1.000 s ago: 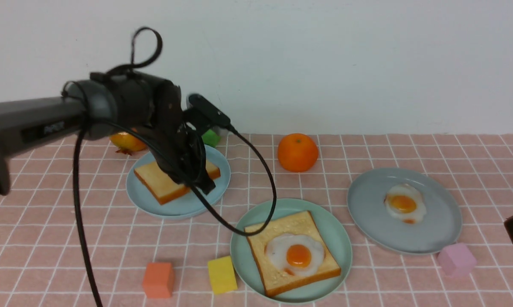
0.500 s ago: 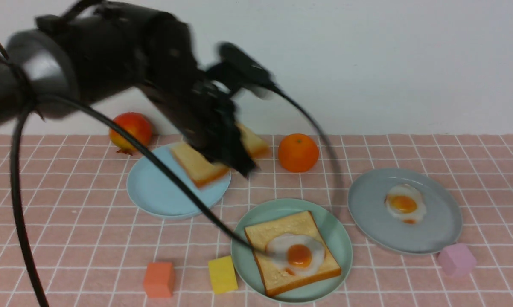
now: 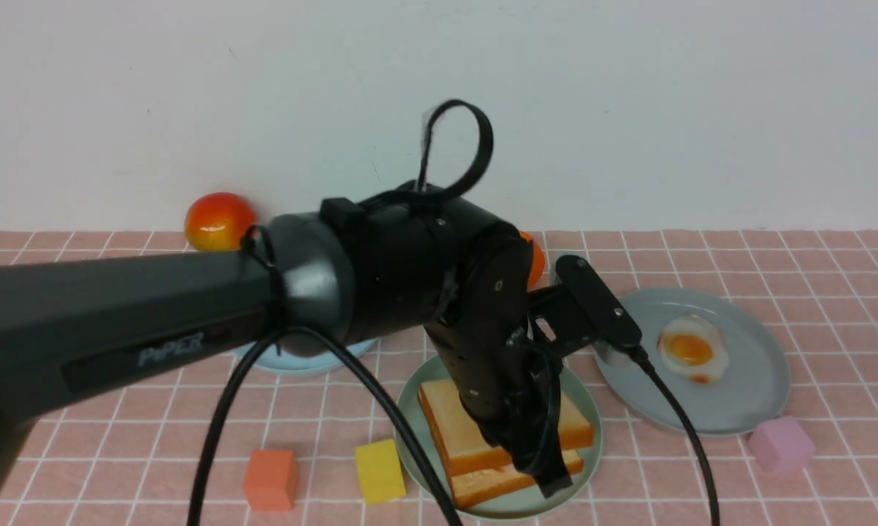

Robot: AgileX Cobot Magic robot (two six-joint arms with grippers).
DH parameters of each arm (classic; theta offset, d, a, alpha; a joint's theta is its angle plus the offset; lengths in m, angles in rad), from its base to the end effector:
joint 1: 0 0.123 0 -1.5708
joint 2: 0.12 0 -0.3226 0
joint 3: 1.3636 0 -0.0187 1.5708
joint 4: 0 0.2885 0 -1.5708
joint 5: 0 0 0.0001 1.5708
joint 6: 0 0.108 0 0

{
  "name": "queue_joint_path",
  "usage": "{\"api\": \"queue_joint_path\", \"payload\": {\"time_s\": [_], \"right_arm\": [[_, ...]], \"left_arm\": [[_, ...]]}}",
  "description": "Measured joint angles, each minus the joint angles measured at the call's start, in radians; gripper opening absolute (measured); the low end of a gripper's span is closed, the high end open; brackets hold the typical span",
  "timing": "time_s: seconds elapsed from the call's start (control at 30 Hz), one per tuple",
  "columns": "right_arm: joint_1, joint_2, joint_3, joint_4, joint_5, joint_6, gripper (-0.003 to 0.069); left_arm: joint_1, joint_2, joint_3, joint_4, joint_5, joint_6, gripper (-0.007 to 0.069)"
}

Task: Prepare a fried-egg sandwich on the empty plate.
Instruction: Use the left arm to place a slice of bread on the fried egg in the middle

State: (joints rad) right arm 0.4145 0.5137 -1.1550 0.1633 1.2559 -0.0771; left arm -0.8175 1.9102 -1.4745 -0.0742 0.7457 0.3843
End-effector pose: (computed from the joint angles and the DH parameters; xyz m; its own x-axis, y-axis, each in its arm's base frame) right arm 0.0255 0.0295 0.4666 -0.4438 -0.2234 -0.8678 -0.5322 0.8449 0.0546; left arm 0.3176 -0.3466 0.2354 -0.3336 0.8285 -0.4497 0.9009 0.4207 0.1067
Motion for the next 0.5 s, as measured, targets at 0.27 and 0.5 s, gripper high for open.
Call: {"api": "queue_joint_path", "payload": {"time_s": [0.27,0.5], "right_arm": [[0.0,0.0,0.0,0.001,0.0,0.015,0.0004],[0.0,0.0,0.0,0.001,0.0,0.019,0.0005]], "left_arm": [[0.0,0.033,0.0,0.002,0.0,0.018,0.0036],[0.0,0.057,0.0,0.003,-0.021,-0.048,0.0033]]}}
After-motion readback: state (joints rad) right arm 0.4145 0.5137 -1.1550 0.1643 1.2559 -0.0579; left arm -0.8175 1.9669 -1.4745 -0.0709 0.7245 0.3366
